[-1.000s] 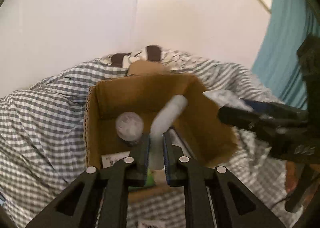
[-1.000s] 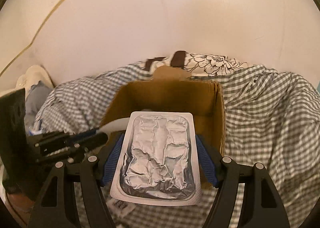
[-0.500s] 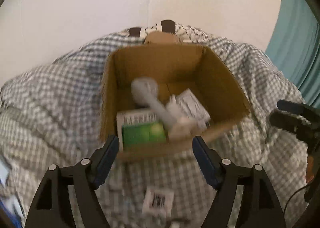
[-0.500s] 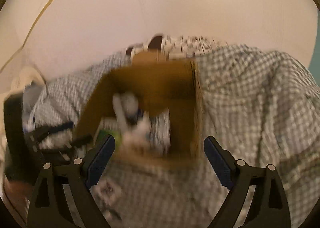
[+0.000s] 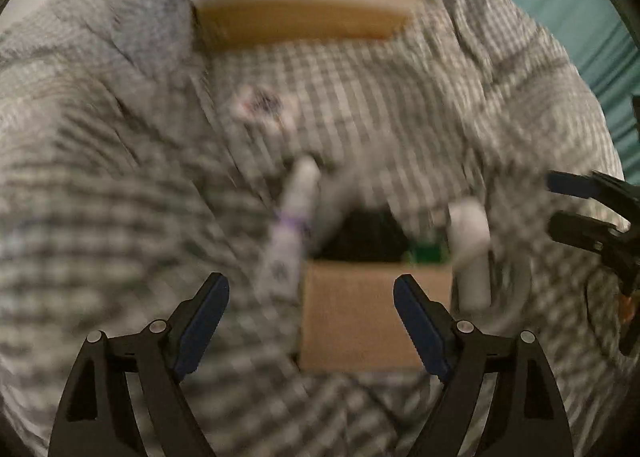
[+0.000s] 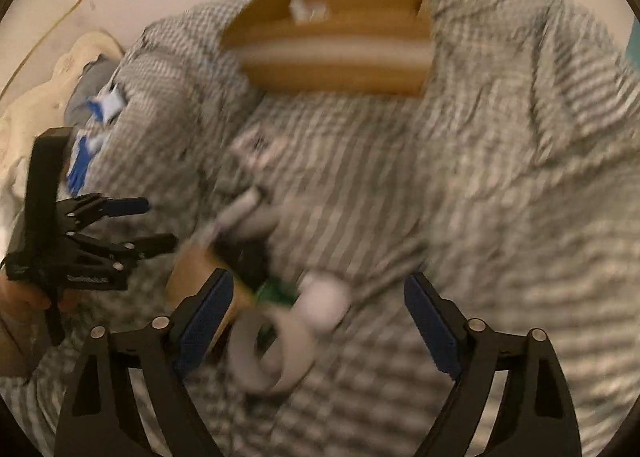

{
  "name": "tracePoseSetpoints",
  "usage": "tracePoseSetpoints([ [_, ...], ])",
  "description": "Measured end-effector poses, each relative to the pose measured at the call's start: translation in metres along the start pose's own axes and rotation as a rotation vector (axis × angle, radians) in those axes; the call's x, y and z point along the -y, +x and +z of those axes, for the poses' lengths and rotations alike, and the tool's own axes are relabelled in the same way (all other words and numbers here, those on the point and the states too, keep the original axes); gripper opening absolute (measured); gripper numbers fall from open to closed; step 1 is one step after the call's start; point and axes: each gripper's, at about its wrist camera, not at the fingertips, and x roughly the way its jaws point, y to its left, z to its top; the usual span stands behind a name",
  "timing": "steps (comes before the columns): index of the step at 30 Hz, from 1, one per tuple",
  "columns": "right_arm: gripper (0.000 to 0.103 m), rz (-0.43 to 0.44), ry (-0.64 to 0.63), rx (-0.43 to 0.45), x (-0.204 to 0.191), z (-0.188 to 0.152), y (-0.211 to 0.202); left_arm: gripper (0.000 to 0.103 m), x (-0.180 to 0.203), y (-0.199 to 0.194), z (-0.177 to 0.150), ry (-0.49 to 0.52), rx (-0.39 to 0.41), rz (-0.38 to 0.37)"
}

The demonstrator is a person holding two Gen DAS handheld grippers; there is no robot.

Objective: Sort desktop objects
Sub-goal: 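Grasp the brown printed box with the left tool while the right tool grasps the white tape roll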

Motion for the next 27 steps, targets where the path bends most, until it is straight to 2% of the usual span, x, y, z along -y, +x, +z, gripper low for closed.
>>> tracePoseSetpoints([
  [2, 0.074, 0.042, 0.002, -0.047, -0.004, -0.009, 0.013, 0.087, 0.006, 0.008, -0.010, 0.008, -0.044, -0.038],
  [5, 0.070, 0.051, -0.027, -0.107, -0.013, -0.013, 0.035, 0.087, 0.021, 0.013, -0.013, 0.057, -0.064, -0.070],
  [8, 0.064, 0.084, 0.008, -0.150, -0.009, -0.015, 0.048, 0.091, 0.033, 0.022, -0.015, 0.084, -0.097, -0.098],
  [10, 0.064, 0.110, 0.038, -0.174, -0.004, -0.017, 0.053, 0.095, 0.040, 0.029, -0.017, 0.108, -0.113, -0.070],
  [12, 0.058, 0.136, 0.058, -0.203, -0.001, -0.019, 0.059, 0.100, 0.046, 0.032, -0.017, 0.137, -0.122, -0.046],
  [15, 0.044, 0.147, 0.071, -0.208, 0.000, -0.021, 0.060, 0.103, 0.047, 0.035, -0.017, 0.142, -0.129, -0.040],
  [17, 0.029, 0.173, 0.091, -0.192, 0.002, -0.020, 0.054, 0.103, 0.042, 0.038, -0.017, 0.125, -0.136, -0.023],
  [23, 0.028, 0.203, 0.098, -0.163, -0.002, -0.021, 0.043, 0.103, 0.027, 0.043, -0.014, 0.056, -0.152, -0.073],
  [27, 0.028, 0.193, 0.082, -0.130, -0.004, -0.015, 0.030, 0.103, 0.027, 0.046, -0.013, 0.058, -0.167, -0.065],
])
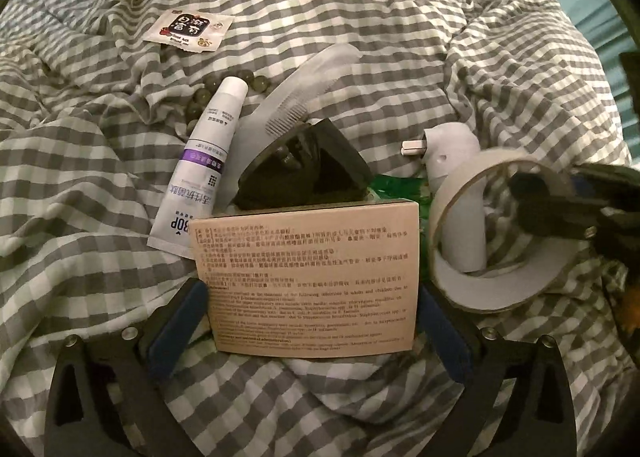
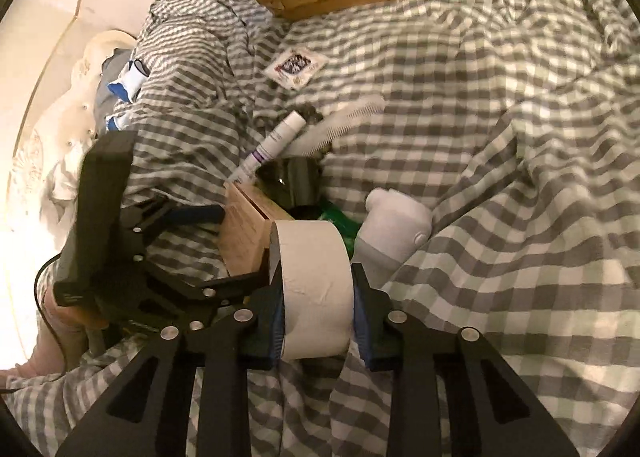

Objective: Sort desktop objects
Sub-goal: 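Grasp the brown printed box with the left tool while the right tool grasps the white tape roll, then carry the brown box and tape roll over the cardboard box and open both tools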

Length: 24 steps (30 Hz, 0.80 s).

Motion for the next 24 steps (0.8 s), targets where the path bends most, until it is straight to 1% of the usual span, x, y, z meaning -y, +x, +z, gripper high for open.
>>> tracePoseSetpoints([
  [4, 0.028, -0.025, -0.003, 0.040, -0.001, 0.005, -0.014, 0.103, -0.001, 0.003, 0.002, -0.001, -0.009, 0.010],
  [7, 0.027, -0.063, -0.019, 0.078, -0.003, 0.008, -0.028, 0.103, 0.001, -0.005, 0.000, -0.012, 0.014, 0.029],
  [9, 0.027, -0.090, -0.030, 0.098, -0.002, 0.011, -0.036, 0.103, 0.010, -0.008, 0.000, 0.033, 0.023, 0.070],
  [11, 0.027, -0.097, -0.027, 0.114, 0.000, 0.015, -0.042, 0.103, 0.019, -0.012, 0.000, 0.112, 0.035, 0.105],
  [13, 0.027, -0.101, -0.028, 0.122, 0.003, 0.016, -0.046, 0.103, 0.027, -0.016, -0.001, 0.194, 0.041, 0.130],
  [15, 0.027, -0.105, -0.025, 0.126, 0.003, 0.016, -0.045, 0.103, 0.030, -0.016, 0.000, 0.236, 0.029, 0.149],
  [16, 0.027, -0.106, -0.024, 0.126, 0.004, 0.016, -0.045, 0.103, 0.030, -0.016, 0.001, 0.239, 0.021, 0.151],
  [19, 0.027, -0.107, -0.022, 0.127, 0.006, 0.017, -0.043, 0.103, 0.029, -0.012, 0.005, 0.178, 0.028, 0.166],
  [20, 0.027, -0.105, -0.021, 0.125, 0.007, 0.017, -0.043, 0.103, 0.030, -0.009, 0.005, 0.192, 0.027, 0.164],
  [21, 0.027, -0.102, -0.018, 0.125, 0.008, 0.017, -0.043, 0.103, 0.035, -0.007, 0.006, 0.226, 0.021, 0.167],
  [22, 0.027, -0.101, -0.018, 0.126, 0.010, 0.017, -0.043, 0.103, 0.042, -0.006, 0.006, 0.283, 0.018, 0.186],
  [24, 0.027, -0.103, -0.016, 0.128, 0.011, 0.017, -0.045, 0.103, 0.057, -0.009, 0.004, 0.450, 0.045, 0.271],
])
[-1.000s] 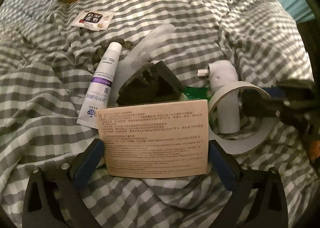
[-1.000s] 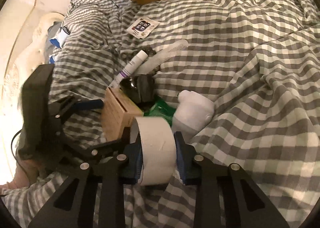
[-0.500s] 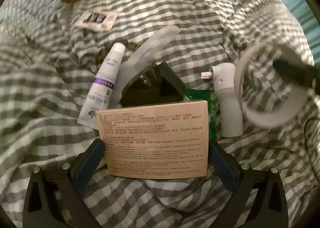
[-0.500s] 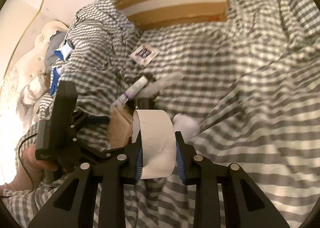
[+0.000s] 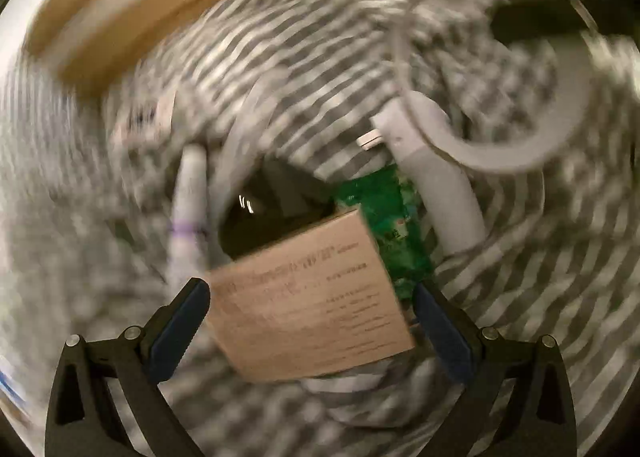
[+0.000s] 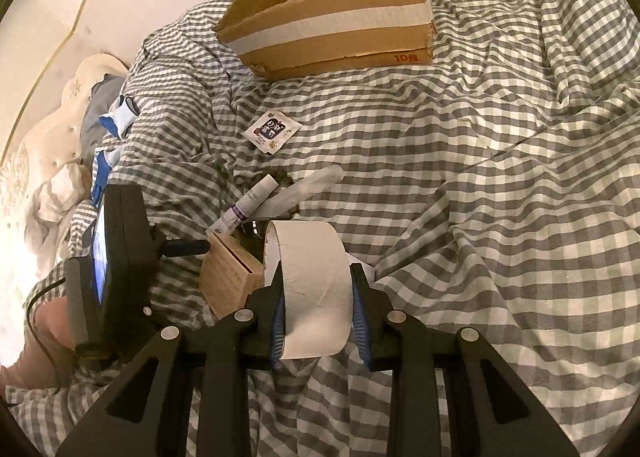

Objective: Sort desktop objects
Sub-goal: 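Carry the brown box and tape roll over the cardboard box and open both tools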

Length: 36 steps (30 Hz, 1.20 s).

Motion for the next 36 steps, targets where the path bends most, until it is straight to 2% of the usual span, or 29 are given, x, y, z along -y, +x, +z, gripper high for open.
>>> tracePoseSetpoints([
  [2, 0.027, -0.002, 0.003, 0.006, 0.002, 0.001, -0.003, 0.103, 0.011, -0.012, 0.000, 0.206, 0.045, 0.044],
  [5, 0.028, 0.000, 0.016, 0.019, 0.008, 0.002, -0.008, 0.103, 0.019, -0.026, -0.006, 0.436, 0.107, 0.007],
  [7, 0.028, 0.003, 0.027, 0.022, 0.011, 0.003, -0.009, 0.103, 0.021, -0.027, -0.014, 0.519, 0.133, -0.053],
  [8, 0.028, 0.005, 0.023, 0.019, 0.012, 0.003, -0.009, 0.103, 0.032, -0.022, -0.014, 0.554, 0.122, -0.060],
  [11, 0.028, 0.009, 0.033, 0.012, 0.014, 0.003, -0.007, 0.103, 0.044, 0.000, -0.019, 0.640, 0.064, -0.049],
  [14, 0.028, 0.014, 0.038, 0.005, 0.016, 0.002, -0.004, 0.103, 0.050, 0.012, -0.016, 0.656, 0.092, -0.019],
  [15, 0.028, 0.017, 0.041, 0.000, 0.016, 0.002, -0.002, 0.101, 0.051, 0.016, -0.013, 0.649, 0.093, -0.014],
  [17, 0.028, 0.018, 0.048, -0.006, 0.017, 0.003, 0.000, 0.078, 0.047, 0.015, -0.011, 0.639, 0.127, -0.022],
  [21, 0.028, 0.016, 0.047, -0.001, 0.017, 0.003, -0.002, 0.077, 0.032, -0.005, 0.005, 0.507, 0.205, -0.100],
  [27, 0.028, -0.011, 0.014, 0.046, 0.010, 0.014, -0.021, 0.077, -0.018, -0.058, 0.031, 0.184, 0.359, -0.107],
  [29, 0.027, -0.019, -0.013, 0.060, 0.005, 0.024, -0.028, 0.077, -0.037, -0.076, 0.038, 0.108, 0.408, -0.070],
  [33, 0.027, -0.056, -0.077, 0.122, -0.010, 0.059, -0.051, 0.077, -0.075, -0.100, 0.060, -0.029, 0.441, 0.064],
  [36, 0.027, -0.066, -0.123, 0.191, -0.021, 0.096, -0.069, 0.077, -0.113, -0.110, 0.081, -0.162, 0.471, 0.081],
])
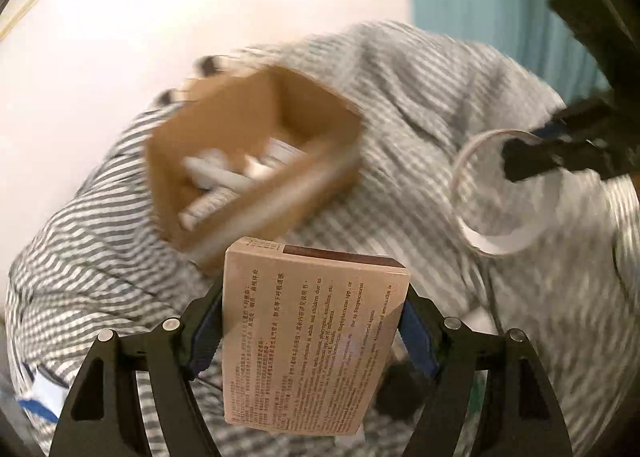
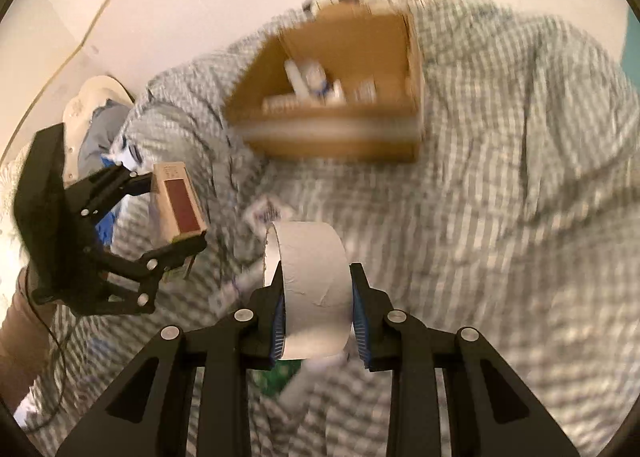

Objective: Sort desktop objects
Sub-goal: 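Carry the brown box and tape roll over the cardboard box and open both tools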

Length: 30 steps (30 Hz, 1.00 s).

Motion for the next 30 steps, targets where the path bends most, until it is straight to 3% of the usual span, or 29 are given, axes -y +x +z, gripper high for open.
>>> tracePoseSetpoints([
  [4, 0.027, -0.010, -0.040, 0.094, -0.009, 0.062, -0.006, 0.077, -0.039, 0.009, 0.041, -0.129, 0.039, 0.009],
  [9, 0.027, -0.039, -0.044, 0.140, -0.011, 0.134, 0.030, 0.077, -0.067, 0.041, 0.077, -0.178, 0.054, 0.065],
  [15, 0.028, -0.065, 0.013, 0.151, 0.010, 0.179, 0.082, 0.080, -0.092, 0.083, 0.110, -0.208, 0.062, 0.096],
  [17, 0.044, -0.080, 0.015, 0.149, 0.013, 0.187, 0.089, 0.091, -0.099, 0.092, 0.119, -0.212, 0.062, 0.149],
  [18, 0.048, -0.093, 0.012, 0.157, 0.014, 0.189, 0.089, 0.100, -0.099, 0.092, 0.121, -0.217, 0.062, 0.181],
  [21, 0.052, -0.119, -0.011, 0.195, 0.013, 0.188, 0.075, 0.102, -0.104, 0.083, 0.122, -0.252, 0.095, 0.253],
  [26, 0.053, -0.126, -0.047, 0.181, 0.006, 0.155, 0.044, 0.102, -0.096, 0.051, 0.094, -0.304, 0.071, 0.201],
  [30, 0.053, -0.122, -0.081, 0.113, -0.002, 0.094, 0.022, 0.103, -0.072, 0.019, 0.038, -0.322, 0.060, 0.181],
])
